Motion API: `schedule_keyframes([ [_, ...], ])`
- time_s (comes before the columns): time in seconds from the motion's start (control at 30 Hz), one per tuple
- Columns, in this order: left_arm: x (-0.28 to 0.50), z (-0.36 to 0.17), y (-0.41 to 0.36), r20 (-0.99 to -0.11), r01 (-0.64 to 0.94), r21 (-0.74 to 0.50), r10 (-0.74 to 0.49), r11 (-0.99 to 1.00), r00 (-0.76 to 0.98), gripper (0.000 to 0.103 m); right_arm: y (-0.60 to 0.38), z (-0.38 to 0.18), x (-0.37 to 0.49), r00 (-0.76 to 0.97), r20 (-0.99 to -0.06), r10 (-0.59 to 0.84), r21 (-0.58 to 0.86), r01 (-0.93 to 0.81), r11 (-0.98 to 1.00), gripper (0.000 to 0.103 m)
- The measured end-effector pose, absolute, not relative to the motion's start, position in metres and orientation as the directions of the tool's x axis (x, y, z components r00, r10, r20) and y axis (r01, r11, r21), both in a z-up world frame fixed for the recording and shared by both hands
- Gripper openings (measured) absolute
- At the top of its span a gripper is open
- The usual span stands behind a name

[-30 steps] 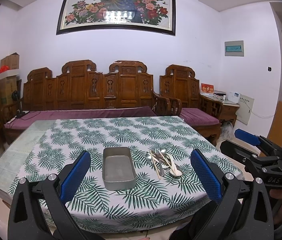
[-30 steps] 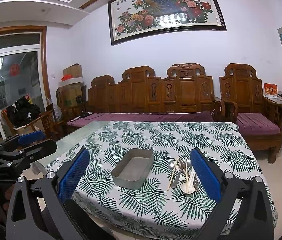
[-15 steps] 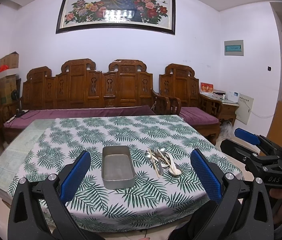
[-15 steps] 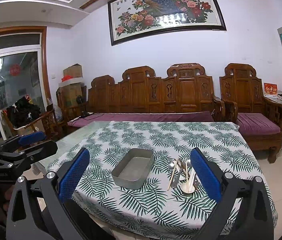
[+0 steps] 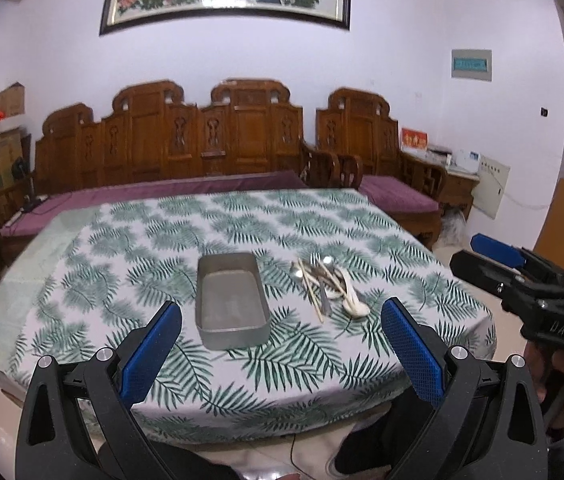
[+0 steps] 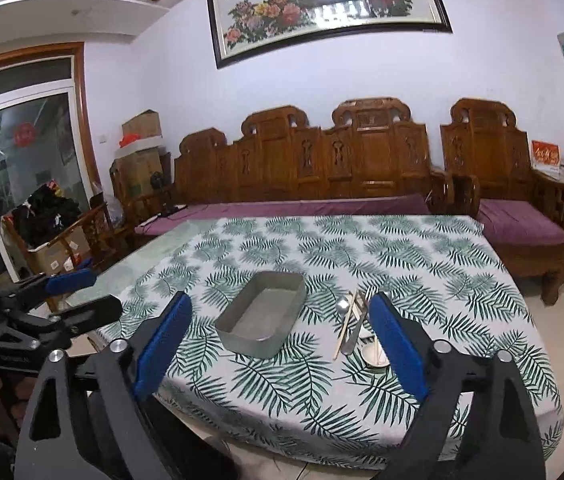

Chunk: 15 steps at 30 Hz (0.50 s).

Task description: Organize utensils

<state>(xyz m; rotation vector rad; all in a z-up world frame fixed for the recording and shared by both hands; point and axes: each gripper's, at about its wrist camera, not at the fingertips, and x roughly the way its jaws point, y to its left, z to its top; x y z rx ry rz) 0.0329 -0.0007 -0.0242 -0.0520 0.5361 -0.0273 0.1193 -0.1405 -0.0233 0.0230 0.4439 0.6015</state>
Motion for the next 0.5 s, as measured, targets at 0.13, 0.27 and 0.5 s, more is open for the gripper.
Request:
schedule_keyframes([
  [0.13, 0.048, -0.039, 0.000, -0.541, 0.025, -0.064, -0.056, 0.998, 0.839, 0.097, -0.141, -0.037, 0.138, 0.724, -0.427, 0.542, 0.136, -0.541, 0.830, 0.081],
  [0.27, 0.067, -0.050, -0.002, -0.565, 0.037, -0.049, -0.058, 0.998, 0.823, 0.096, -0.142, -0.052, 0.164, 0.711, -0.470, 0.523, 0.130, -0.530, 0.838, 0.067],
  [0.5, 0.102, -0.064, -0.007, -0.606, 0.071, -0.033, -0.077, 0.997, 0.792, 0.096, -0.149, -0.072, 0.213, 0.686, -0.530, 0.498, 0.145, -0.506, 0.851, 0.051],
])
